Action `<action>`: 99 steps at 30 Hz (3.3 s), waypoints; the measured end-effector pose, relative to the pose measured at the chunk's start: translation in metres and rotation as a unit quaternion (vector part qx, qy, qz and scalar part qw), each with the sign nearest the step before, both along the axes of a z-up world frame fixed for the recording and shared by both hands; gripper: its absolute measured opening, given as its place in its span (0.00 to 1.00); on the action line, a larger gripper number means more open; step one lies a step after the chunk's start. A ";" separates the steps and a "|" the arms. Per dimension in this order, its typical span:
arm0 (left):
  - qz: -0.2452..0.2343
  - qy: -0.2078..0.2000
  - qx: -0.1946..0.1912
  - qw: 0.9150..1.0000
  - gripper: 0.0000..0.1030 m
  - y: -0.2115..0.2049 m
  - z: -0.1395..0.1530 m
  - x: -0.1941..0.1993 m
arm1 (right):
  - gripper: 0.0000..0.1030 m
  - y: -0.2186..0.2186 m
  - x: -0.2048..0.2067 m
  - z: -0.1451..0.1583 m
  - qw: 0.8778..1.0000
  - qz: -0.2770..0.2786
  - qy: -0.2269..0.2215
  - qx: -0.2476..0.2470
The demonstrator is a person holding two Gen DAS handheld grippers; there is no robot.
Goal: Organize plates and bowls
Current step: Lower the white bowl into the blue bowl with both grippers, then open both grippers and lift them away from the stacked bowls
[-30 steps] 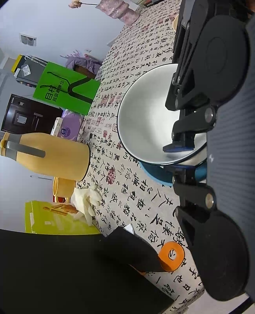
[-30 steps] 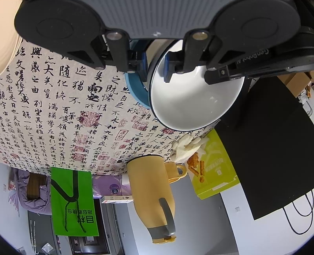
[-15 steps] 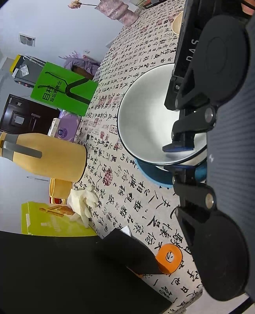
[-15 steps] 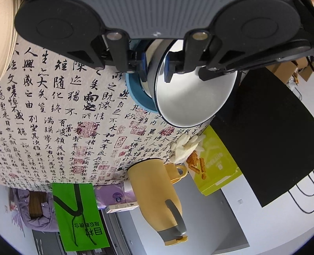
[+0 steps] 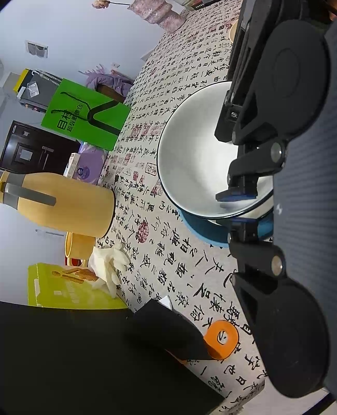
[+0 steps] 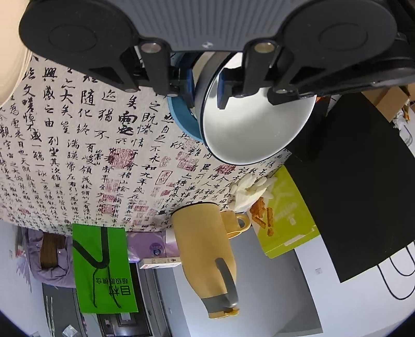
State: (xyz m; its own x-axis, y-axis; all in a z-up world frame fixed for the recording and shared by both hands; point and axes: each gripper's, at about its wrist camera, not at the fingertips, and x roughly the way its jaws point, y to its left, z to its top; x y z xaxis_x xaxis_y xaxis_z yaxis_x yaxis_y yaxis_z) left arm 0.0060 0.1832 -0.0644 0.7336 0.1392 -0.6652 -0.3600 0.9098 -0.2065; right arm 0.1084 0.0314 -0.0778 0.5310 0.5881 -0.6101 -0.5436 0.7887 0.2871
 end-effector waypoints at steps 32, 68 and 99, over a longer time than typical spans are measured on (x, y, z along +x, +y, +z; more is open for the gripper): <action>0.007 -0.003 0.014 1.000 0.13 0.005 0.015 0.001 | 0.07 -0.008 0.004 -0.002 1.000 -0.009 -0.020 0.012; 0.035 -0.002 0.004 0.999 0.13 0.006 0.016 0.003 | 0.09 -0.016 0.003 0.001 1.000 0.015 -0.013 0.021; 0.031 -0.191 0.087 0.977 1.00 -0.032 0.032 -0.097 | 1.00 -0.113 -0.072 0.011 0.987 0.026 -0.126 0.096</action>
State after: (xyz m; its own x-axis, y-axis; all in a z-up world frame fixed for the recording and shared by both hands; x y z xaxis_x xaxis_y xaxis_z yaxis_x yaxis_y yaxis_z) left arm -0.0912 0.1513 -0.0327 0.9105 0.2781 -0.3062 -0.3424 0.9220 -0.1808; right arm 0.0368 -0.0819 -0.0666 0.6173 0.7102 -0.3384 -0.6550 0.7023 0.2790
